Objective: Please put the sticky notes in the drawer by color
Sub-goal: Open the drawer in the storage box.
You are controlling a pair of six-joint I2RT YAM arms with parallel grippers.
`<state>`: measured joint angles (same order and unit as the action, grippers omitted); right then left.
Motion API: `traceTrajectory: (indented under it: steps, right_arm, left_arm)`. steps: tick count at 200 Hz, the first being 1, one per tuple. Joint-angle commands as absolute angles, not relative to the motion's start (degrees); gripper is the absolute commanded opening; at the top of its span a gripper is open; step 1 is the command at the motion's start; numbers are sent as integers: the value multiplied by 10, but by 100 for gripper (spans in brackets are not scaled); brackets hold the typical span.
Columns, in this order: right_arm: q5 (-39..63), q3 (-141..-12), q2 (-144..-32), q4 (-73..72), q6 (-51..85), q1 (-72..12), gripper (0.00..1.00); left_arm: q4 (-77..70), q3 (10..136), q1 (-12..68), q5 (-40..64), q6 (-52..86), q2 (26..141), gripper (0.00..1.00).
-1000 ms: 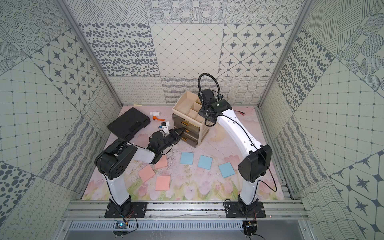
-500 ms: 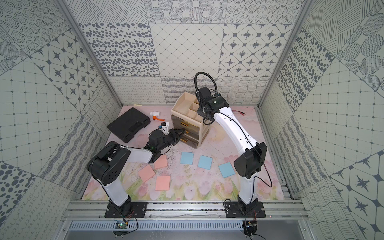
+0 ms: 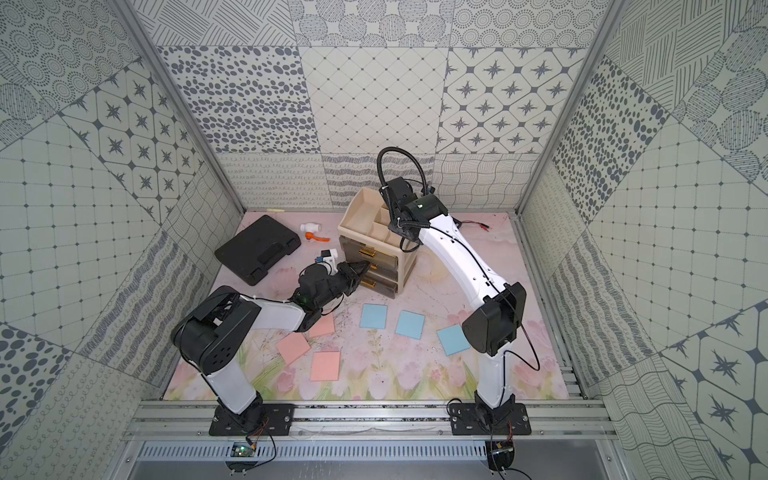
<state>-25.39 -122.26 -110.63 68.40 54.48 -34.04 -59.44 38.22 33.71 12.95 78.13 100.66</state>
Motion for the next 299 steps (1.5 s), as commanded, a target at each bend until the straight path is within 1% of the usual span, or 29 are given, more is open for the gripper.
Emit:
traceTrajectory:
  steps: [1, 42, 68, 122, 167, 214, 299]
  right_arm:
    - [-305, -1257, -1112, 532, 612, -349, 0]
    - [-329, -1259, -1128, 528, 629, -354, 0]
    - [-337, -1255, -1133, 525, 644, -357, 0]
    - [-361, -1248, -1136, 517, 650, -360, 0]
    - [-353, -1252, -1137, 512, 638, -352, 0]
    - [-355, -1245, -1126, 503, 625, -343, 0]
    - [-353, -1246, -1132, 491, 618, -327, 0]
  left_arm:
    - [-579, 367, 380, 120, 760, 1009, 0]
    - [-584, 329, 416, 49, 782, 973, 0]
    - [-583, 307, 432, 28, 784, 956, 0]
    - [-599, 288, 435, 35, 789, 938, 0]
    - [-537, 286, 431, 73, 770, 891, 0]
    - [-512, 281, 425, 97, 762, 861, 0]
    - [-470, 243, 428, 85, 760, 803, 0]
